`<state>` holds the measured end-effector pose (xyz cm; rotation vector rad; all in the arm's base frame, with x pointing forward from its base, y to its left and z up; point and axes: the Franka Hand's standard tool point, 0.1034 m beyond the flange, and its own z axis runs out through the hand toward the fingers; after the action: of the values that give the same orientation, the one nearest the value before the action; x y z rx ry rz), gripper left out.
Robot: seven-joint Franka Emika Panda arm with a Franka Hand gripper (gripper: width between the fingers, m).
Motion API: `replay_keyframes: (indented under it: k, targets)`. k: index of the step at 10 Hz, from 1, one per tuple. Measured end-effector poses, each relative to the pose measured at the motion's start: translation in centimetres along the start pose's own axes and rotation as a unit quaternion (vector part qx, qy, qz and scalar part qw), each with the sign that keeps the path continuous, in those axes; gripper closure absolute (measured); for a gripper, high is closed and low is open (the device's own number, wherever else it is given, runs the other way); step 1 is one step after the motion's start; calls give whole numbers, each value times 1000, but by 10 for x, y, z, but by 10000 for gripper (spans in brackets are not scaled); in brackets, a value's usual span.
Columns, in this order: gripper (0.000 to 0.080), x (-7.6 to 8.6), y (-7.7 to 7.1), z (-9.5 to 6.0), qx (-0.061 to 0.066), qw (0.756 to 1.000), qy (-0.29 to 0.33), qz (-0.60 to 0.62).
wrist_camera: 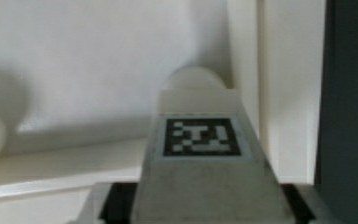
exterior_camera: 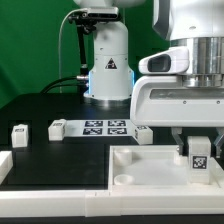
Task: Assemble one leg
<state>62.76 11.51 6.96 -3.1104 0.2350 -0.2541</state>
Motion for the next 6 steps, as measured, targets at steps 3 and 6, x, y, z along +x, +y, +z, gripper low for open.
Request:
replay_keyframes:
  k: [3, 6]
  targets:
    - [507, -2, -1, 1, 8, 972, 4, 233]
    - [506, -5, -2, 1, 4, 904, 2, 427]
